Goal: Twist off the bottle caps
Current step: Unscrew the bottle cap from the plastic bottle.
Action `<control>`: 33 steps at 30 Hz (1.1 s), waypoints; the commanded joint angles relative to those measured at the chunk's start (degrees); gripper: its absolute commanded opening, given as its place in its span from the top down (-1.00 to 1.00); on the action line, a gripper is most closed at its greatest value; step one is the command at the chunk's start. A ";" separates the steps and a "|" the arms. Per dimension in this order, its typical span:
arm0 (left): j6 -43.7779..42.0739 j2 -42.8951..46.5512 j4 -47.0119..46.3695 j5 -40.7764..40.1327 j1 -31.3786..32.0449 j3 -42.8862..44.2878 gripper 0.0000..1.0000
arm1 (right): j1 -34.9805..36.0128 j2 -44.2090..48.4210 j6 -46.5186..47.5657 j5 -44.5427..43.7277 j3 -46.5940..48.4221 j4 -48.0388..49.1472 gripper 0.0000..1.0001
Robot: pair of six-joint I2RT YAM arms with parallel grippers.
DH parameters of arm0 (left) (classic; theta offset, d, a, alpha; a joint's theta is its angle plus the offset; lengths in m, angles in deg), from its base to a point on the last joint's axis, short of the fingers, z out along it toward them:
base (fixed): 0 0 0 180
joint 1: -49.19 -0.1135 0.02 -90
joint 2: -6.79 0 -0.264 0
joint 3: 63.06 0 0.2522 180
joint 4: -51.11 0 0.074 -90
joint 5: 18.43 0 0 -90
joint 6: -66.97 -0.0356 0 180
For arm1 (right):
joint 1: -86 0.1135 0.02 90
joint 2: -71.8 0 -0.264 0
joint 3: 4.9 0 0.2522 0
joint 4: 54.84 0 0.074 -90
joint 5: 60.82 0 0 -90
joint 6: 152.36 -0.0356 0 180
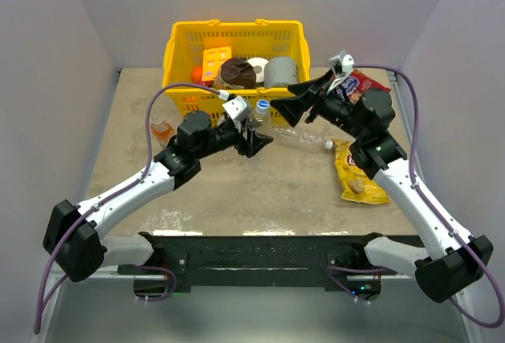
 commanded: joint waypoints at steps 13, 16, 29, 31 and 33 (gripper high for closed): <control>2.86 -0.13 -2.17 -7.04 0.27 0.01 0.14 | 7.41 -1.95 0.85 -13.89 1.34 1.56 -0.56; 2.78 -0.22 -2.00 -6.95 0.35 0.10 0.14 | 8.73 -3.09 1.99 -13.89 2.57 0.59 -0.50; 2.42 -1.09 -1.73 -6.07 1.41 0.36 0.15 | 10.84 -4.51 2.53 -14.24 3.01 2.00 -0.22; 2.42 -1.18 -1.73 -6.16 1.58 0.36 0.15 | 10.84 -4.33 2.53 -14.50 2.84 2.17 -0.19; 2.34 -1.18 -1.73 -6.07 1.67 0.36 0.15 | 10.84 -4.24 2.70 -14.68 2.84 2.08 -0.07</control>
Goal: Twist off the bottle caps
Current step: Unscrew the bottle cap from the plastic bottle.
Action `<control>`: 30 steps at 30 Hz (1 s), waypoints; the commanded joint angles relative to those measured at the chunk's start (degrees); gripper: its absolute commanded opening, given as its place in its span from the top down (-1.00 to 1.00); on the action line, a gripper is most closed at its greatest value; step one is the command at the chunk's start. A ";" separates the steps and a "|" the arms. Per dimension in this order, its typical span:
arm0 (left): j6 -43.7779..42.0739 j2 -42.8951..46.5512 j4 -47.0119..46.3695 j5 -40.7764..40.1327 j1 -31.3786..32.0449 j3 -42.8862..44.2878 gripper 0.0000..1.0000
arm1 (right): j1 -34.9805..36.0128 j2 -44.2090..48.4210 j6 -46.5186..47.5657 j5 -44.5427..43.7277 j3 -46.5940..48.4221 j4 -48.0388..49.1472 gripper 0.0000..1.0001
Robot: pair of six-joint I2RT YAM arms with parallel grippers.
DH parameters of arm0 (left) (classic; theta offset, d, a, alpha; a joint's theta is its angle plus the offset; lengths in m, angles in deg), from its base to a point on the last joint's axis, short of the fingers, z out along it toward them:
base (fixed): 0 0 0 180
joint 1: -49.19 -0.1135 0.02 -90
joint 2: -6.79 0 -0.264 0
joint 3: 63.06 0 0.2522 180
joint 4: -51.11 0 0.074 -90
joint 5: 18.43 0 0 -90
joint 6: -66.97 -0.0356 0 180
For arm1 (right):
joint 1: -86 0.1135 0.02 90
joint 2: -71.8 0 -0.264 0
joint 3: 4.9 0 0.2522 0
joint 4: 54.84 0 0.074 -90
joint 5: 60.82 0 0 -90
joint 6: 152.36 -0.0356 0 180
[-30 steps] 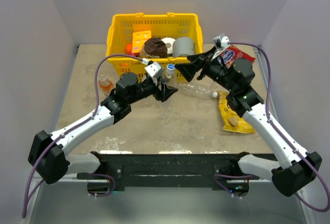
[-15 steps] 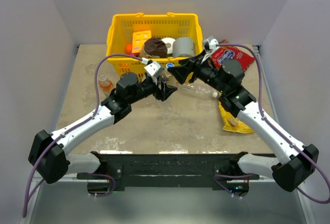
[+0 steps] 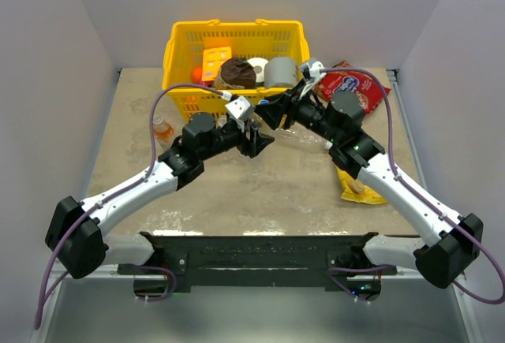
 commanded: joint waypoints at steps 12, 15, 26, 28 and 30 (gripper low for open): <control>0.37 0.61 -3.05 2.87 0.65 0.25 0.17 | 0.20 -0.75 3.69 5.02 4.09 -0.27 0.95; 0.46 0.70 -4.54 7.34 0.65 -0.01 0.19 | 0.02 -1.63 5.71 10.01 5.41 -2.37 1.00; 0.11 0.00 -11.22 32.93 0.56 0.51 0.20 | -7.44 -3.92 4.58 42.63 5.41 -2.03 1.00; 0.11 0.00 -11.40 34.96 0.56 0.51 0.20 | -7.80 -3.48 5.98 46.84 5.24 -2.81 1.00; 0.28 -0.61 -11.40 37.41 0.65 1.04 0.20 | -8.24 -3.22 7.38 52.21 4.97 -3.78 1.00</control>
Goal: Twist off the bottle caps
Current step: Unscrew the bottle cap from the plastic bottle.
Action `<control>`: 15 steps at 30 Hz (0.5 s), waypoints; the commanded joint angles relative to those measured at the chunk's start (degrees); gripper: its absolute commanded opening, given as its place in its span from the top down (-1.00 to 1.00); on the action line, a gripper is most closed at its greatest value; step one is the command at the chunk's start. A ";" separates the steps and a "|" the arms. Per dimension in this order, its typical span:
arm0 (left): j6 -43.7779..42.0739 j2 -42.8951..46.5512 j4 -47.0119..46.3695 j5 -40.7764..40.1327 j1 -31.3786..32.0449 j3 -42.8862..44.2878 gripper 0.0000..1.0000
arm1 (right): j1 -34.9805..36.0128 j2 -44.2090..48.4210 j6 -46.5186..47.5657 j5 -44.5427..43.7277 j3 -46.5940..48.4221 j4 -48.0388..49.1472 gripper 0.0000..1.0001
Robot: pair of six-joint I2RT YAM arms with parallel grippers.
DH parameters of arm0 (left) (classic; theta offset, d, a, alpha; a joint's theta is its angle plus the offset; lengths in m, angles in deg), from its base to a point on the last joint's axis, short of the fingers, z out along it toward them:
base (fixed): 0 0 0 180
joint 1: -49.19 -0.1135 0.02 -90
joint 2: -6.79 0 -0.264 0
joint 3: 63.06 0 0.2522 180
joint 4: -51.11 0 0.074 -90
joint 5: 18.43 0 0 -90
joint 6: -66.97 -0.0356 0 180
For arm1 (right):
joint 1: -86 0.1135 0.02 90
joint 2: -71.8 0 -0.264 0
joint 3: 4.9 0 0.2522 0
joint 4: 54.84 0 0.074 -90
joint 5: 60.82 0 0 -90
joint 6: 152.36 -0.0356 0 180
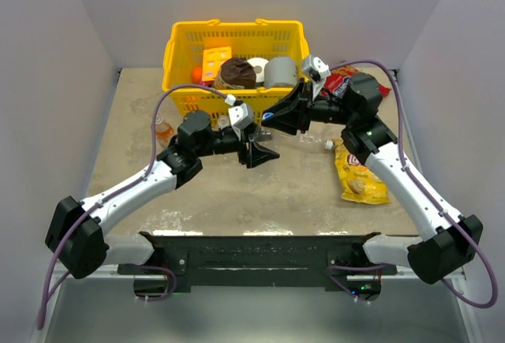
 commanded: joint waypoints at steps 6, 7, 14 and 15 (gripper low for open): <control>-1.34 -2.11 -5.23 16.85 2.09 2.84 0.20 | 0.48 1.08 3.90 24.19 -0.93 -1.73 0.91; -1.42 -2.11 -5.23 16.50 2.18 2.84 0.20 | 0.48 1.43 4.17 23.66 -0.93 -2.00 0.90; -2.48 -1.76 -3.91 11.67 2.18 2.31 0.22 | -0.14 3.45 3.64 14.71 -0.76 -2.44 0.67; -2.57 -1.50 -4.00 10.01 2.26 2.14 0.23 | -0.05 3.97 3.56 13.65 -0.84 -2.44 0.61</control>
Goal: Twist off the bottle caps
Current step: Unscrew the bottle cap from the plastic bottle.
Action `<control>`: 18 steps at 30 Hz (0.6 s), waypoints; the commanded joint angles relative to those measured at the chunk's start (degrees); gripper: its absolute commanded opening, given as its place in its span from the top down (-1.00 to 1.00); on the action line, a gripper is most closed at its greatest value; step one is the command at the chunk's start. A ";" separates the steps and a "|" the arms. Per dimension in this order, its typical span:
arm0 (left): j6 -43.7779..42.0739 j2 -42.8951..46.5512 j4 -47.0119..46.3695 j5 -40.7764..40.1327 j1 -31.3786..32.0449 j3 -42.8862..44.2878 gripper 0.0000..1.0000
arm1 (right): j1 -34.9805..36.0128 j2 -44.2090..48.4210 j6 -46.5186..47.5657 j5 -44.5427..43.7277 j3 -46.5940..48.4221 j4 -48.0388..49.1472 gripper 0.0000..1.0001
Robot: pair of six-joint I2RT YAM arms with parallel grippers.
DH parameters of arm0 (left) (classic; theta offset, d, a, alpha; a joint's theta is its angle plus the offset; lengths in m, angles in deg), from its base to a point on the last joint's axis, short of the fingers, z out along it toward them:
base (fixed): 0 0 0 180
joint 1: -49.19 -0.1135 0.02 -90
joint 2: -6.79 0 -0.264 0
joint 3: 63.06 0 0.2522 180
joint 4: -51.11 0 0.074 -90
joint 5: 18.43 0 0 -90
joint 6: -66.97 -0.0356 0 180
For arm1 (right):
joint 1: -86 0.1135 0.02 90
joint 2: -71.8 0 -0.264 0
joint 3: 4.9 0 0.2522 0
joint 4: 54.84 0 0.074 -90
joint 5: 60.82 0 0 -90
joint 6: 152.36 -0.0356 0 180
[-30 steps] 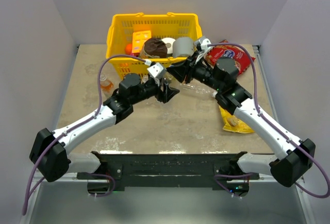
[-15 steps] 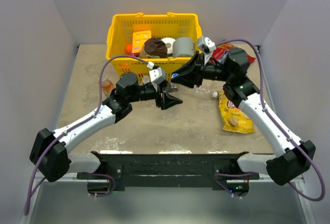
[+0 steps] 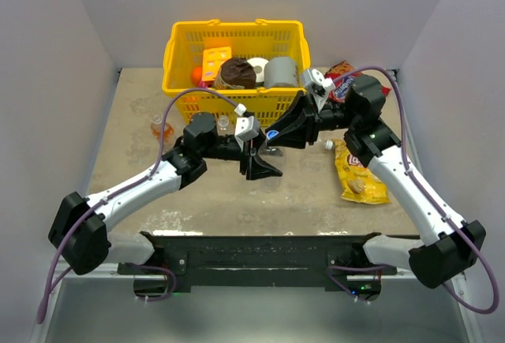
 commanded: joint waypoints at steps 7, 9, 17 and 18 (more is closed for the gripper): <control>-2.22 2.64 -1.20 -16.59 0.45 0.69 0.24 | 0.47 6.62 -0.82 -18.85 -1.94 0.10 -0.32; -2.48 3.78 -0.49 -22.63 0.45 0.07 0.24 | 0.39 7.85 -1.43 -25.36 -2.38 0.45 -0.36; -1.96 6.34 0.48 -36.47 0.45 -1.77 0.21 | 2.67 12.25 -5.83 -49.37 -7.31 6.69 -0.44; -1.96 6.16 0.48 -36.21 0.45 -1.77 0.21 | 3.45 11.90 -4.96 -51.21 -6.79 5.65 -0.43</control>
